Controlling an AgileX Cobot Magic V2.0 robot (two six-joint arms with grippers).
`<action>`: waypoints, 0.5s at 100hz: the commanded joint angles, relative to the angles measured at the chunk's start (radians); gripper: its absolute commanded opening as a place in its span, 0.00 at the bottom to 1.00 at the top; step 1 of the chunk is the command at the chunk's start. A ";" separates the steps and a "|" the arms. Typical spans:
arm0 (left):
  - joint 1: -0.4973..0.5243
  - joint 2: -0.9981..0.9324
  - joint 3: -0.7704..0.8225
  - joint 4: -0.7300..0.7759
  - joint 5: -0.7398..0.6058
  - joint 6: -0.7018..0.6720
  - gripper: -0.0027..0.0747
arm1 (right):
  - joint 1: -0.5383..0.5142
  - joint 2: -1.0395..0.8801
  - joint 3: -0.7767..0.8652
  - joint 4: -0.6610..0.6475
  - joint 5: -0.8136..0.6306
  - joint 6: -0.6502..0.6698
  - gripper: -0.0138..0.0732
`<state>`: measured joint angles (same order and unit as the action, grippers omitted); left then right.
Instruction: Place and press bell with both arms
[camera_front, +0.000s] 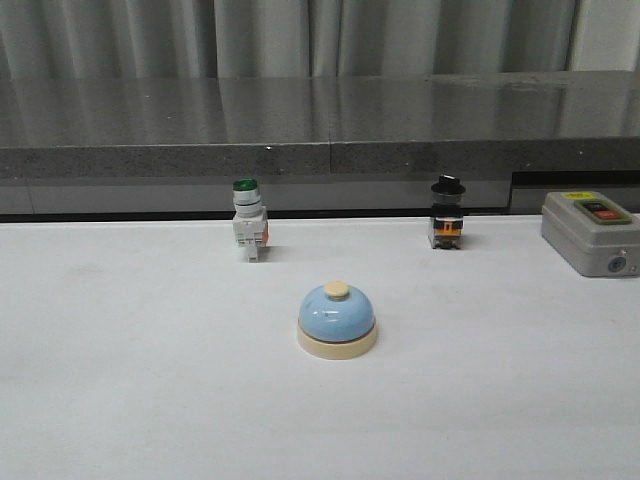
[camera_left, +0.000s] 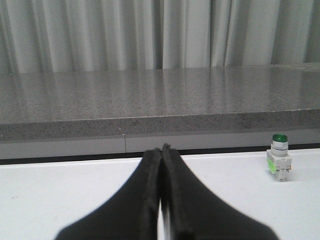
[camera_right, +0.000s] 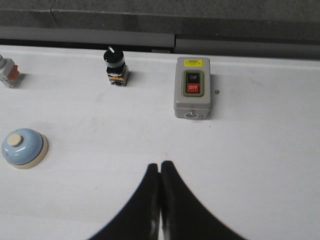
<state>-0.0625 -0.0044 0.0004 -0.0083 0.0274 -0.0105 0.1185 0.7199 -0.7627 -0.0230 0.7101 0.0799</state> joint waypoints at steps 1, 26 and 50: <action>0.003 -0.030 0.043 0.000 -0.091 -0.010 0.01 | -0.008 0.035 -0.036 0.008 -0.067 -0.008 0.09; 0.003 -0.030 0.043 0.000 -0.091 -0.010 0.01 | 0.004 0.138 -0.036 0.094 -0.084 -0.008 0.09; 0.003 -0.030 0.043 0.000 -0.091 -0.010 0.01 | 0.109 0.285 -0.036 0.104 -0.124 -0.008 0.09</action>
<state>-0.0625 -0.0044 0.0004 -0.0083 0.0274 -0.0105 0.1940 0.9700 -0.7646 0.0688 0.6714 0.0799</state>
